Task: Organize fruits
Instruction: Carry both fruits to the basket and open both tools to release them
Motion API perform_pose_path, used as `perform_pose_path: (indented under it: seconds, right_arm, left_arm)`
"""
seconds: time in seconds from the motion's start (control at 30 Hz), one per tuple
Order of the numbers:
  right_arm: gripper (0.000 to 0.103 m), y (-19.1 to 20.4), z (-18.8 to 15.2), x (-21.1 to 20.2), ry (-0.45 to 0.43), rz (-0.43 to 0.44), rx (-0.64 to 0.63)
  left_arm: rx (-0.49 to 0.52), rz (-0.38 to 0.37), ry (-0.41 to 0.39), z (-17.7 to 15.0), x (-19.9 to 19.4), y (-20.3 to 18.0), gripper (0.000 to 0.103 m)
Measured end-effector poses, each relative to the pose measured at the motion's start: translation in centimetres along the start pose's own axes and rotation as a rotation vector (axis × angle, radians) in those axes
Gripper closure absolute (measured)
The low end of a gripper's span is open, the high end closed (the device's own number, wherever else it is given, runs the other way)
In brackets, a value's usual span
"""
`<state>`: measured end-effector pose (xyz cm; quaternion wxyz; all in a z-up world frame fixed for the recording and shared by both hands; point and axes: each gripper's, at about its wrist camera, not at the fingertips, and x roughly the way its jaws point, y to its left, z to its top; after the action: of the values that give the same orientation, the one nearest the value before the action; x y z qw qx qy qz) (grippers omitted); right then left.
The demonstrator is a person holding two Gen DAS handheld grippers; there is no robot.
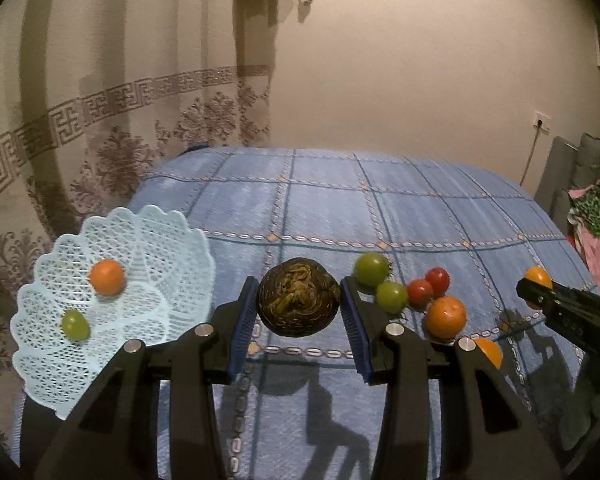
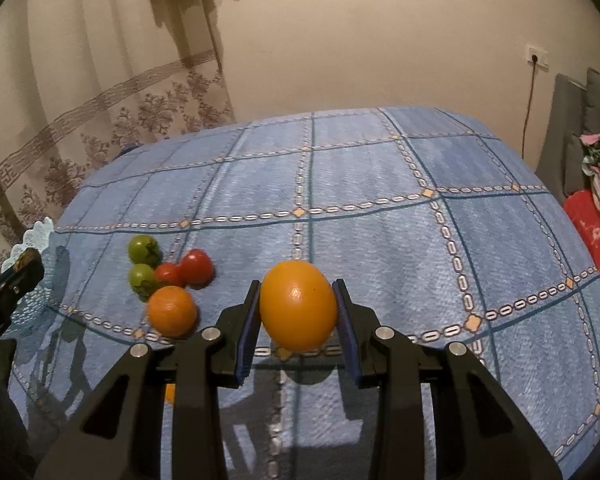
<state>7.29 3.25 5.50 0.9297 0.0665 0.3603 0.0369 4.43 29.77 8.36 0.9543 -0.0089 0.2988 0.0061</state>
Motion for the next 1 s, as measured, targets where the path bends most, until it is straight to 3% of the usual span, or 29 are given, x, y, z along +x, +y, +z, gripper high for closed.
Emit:
perform_pose_path:
  seconds: [0.5, 1.0]
  right_arm:
    - [0.068, 6.8, 1.5, -1.8, -0.039, 0.092, -0.066]
    - [0.068, 19.2, 2.2, -1.5, -0.038, 0.27, -0.216]
  left_arm:
    - [-0.05, 0.08, -0.046, 0.2, -2.0, 4.2, 0.06]
    - [-0.136, 0.231, -0.071, -0.3, -3.1, 11.3, 0.06]
